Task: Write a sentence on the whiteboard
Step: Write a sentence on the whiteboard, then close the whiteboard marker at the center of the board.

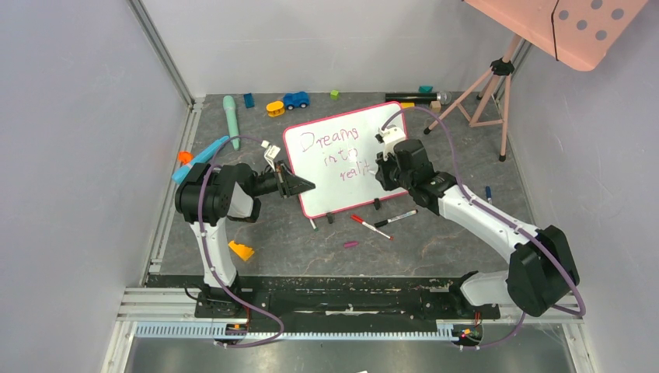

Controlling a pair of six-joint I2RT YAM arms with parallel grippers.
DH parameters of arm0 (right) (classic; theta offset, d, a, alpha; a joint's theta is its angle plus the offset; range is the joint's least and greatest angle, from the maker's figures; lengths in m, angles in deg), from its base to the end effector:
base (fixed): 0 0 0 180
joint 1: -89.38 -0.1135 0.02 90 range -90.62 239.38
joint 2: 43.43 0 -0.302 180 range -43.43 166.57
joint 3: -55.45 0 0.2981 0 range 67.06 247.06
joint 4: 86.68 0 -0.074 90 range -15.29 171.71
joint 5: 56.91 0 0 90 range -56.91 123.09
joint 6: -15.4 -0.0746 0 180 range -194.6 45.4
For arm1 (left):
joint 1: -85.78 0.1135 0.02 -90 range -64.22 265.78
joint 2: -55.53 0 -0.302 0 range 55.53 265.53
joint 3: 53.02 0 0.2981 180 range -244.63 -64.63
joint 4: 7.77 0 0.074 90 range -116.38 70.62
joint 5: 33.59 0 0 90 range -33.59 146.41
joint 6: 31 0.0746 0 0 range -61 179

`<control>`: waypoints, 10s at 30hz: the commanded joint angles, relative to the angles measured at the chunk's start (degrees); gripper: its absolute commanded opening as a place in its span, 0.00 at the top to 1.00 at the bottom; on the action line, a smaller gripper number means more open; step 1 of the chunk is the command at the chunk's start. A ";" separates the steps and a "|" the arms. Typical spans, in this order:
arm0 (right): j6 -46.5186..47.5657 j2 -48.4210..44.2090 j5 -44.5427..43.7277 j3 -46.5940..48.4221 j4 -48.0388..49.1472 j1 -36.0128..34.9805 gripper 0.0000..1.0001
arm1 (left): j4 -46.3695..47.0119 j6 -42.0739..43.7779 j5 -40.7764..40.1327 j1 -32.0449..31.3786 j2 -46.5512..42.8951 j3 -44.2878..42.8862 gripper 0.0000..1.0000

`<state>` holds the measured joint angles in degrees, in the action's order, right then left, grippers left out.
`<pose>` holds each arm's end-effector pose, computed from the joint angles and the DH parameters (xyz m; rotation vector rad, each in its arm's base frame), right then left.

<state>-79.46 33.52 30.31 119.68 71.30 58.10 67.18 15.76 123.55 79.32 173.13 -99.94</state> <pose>0.3135 0.1862 0.2574 -0.4739 2.1408 0.3054 0.3512 -0.1089 0.1075 0.5215 1.6872 -1.5155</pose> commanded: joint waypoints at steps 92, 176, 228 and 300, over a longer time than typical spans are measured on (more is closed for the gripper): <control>0.43 1.03 -4.41 3.61 -1.70 2.99 1.00 | 2.64 10.73 -0.86 0.49 2.81 -0.12 0.98; 1.19 -1.16 0.44 0.73 -0.23 5.63 1.00 | 2.64 12.96 -2.87 0.66 1.31 2.06 0.47; 2.06 -9.43 7.44 3.85 0.33 5.74 1.00 | 2.67 18.14 -10.83 2.91 -14.12 13.17 0.00; -10.60 -38.61 -1.69 8.97 -40.46 5.81 1.00 | -109.81 35.28 -67.40 -56.09 -33.85 -21.90 0.28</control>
<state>-88.66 -3.44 33.83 128.47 33.07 63.76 -46.91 46.03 56.64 24.98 133.09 -117.27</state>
